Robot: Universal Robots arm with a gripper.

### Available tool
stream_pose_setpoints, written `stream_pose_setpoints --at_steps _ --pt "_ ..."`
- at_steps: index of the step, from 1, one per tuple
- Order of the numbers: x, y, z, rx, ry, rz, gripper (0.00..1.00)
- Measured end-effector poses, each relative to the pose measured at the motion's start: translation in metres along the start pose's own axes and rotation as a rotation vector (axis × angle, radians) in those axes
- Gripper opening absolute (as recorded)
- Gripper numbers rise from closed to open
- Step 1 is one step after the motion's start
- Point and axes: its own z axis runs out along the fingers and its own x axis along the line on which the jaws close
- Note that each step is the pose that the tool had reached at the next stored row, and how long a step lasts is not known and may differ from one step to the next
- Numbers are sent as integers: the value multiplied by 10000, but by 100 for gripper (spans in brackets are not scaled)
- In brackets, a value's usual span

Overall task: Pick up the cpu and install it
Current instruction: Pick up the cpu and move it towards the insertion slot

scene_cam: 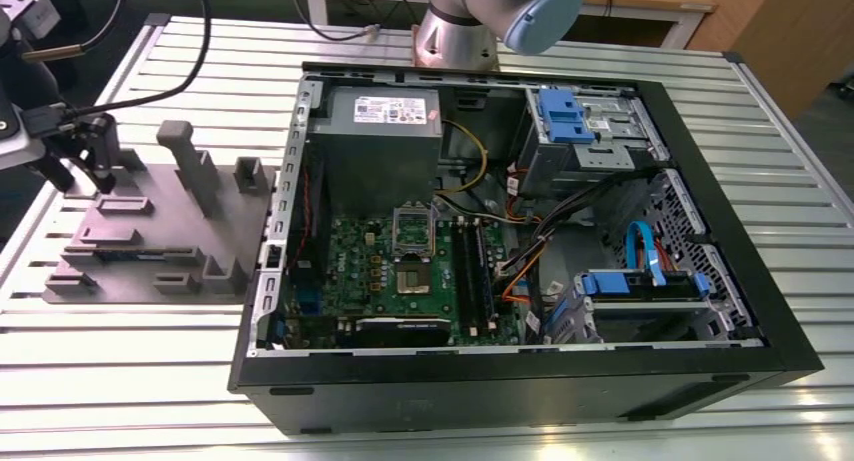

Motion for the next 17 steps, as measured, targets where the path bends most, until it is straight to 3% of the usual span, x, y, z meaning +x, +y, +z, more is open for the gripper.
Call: stream_pose_setpoints --at_steps 6,17 --pt "-1 1 -43 0 -1 0 47" --pt "-1 1 -60 1 0 0 47"
